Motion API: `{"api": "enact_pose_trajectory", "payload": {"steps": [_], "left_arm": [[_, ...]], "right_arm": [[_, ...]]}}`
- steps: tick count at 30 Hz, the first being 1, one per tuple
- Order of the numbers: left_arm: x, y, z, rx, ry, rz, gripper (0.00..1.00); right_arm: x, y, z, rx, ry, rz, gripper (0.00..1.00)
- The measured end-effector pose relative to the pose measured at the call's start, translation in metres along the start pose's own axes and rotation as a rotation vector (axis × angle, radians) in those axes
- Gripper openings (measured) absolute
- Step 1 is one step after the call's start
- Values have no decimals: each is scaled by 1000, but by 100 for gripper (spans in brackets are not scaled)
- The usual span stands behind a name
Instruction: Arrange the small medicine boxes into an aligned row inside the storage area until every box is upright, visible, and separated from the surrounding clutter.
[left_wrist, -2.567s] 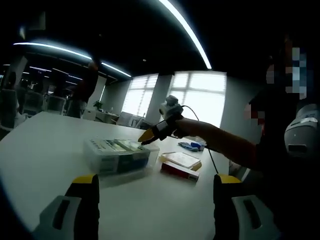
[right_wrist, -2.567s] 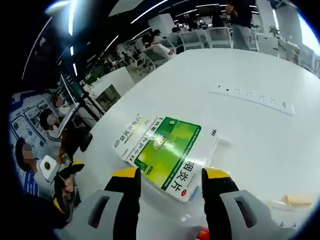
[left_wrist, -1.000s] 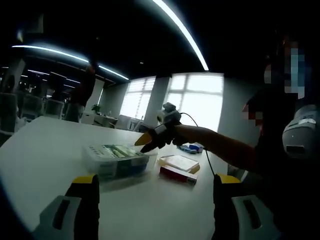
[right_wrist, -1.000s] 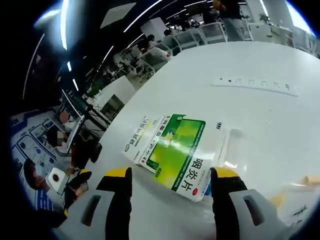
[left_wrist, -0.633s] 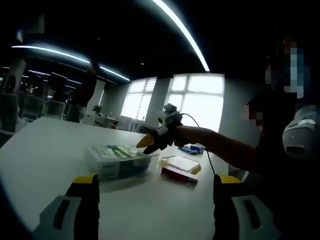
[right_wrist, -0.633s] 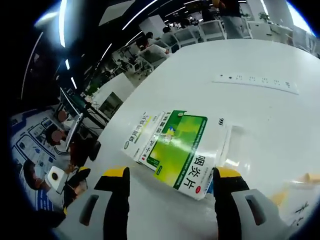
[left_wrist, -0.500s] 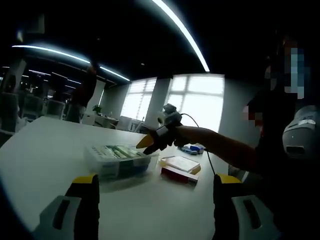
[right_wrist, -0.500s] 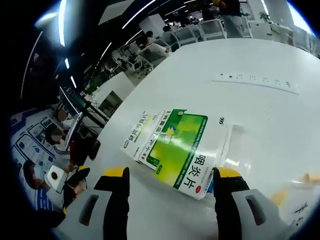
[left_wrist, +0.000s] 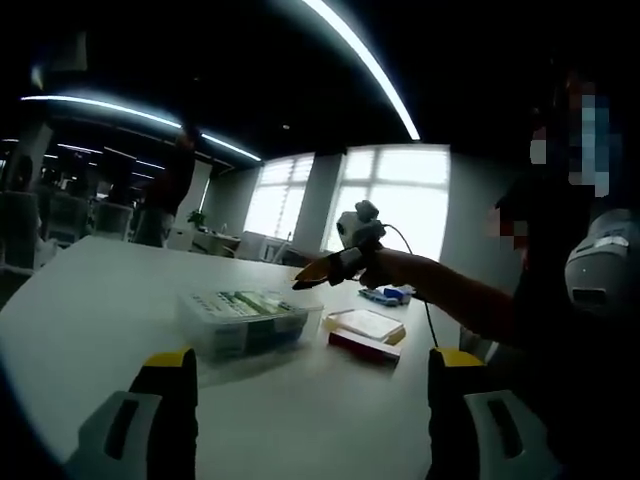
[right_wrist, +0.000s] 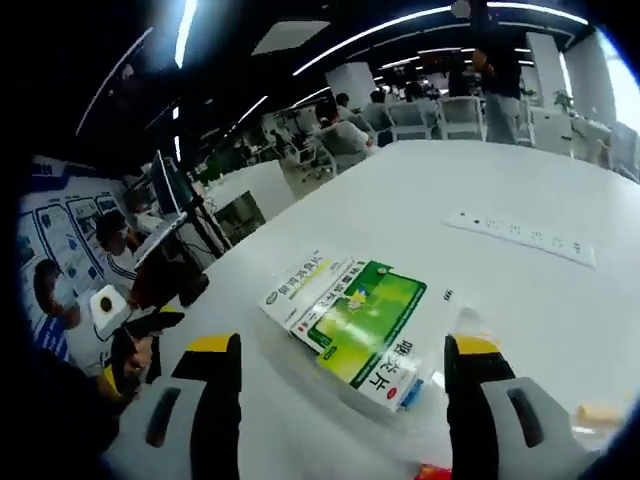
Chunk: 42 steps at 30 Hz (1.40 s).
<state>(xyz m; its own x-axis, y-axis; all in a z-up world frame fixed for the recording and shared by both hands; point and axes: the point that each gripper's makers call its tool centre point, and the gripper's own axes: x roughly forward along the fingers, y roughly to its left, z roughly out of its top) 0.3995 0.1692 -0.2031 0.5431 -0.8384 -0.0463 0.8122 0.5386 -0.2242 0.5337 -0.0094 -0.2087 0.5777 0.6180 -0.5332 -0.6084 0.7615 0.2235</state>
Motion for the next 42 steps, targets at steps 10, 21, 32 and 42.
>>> {"api": "enact_pose_trajectory", "payload": {"steps": [10, 21, 32, 42], "left_arm": [[0, 2, 6, 32, 3, 19, 99], [0, 2, 9, 52, 8, 24, 100], [-1, 7, 16, 57, -2, 31, 100], [0, 6, 23, 71, -3, 26, 100]], "right_arm": [[-17, 16, 3, -77, -94, 17, 99], [-55, 35, -2, -55, -239, 57, 100], [-83, 47, -33, -86, -281, 19, 100], [-103, 58, -45, -121, -336, -9, 100]]}}
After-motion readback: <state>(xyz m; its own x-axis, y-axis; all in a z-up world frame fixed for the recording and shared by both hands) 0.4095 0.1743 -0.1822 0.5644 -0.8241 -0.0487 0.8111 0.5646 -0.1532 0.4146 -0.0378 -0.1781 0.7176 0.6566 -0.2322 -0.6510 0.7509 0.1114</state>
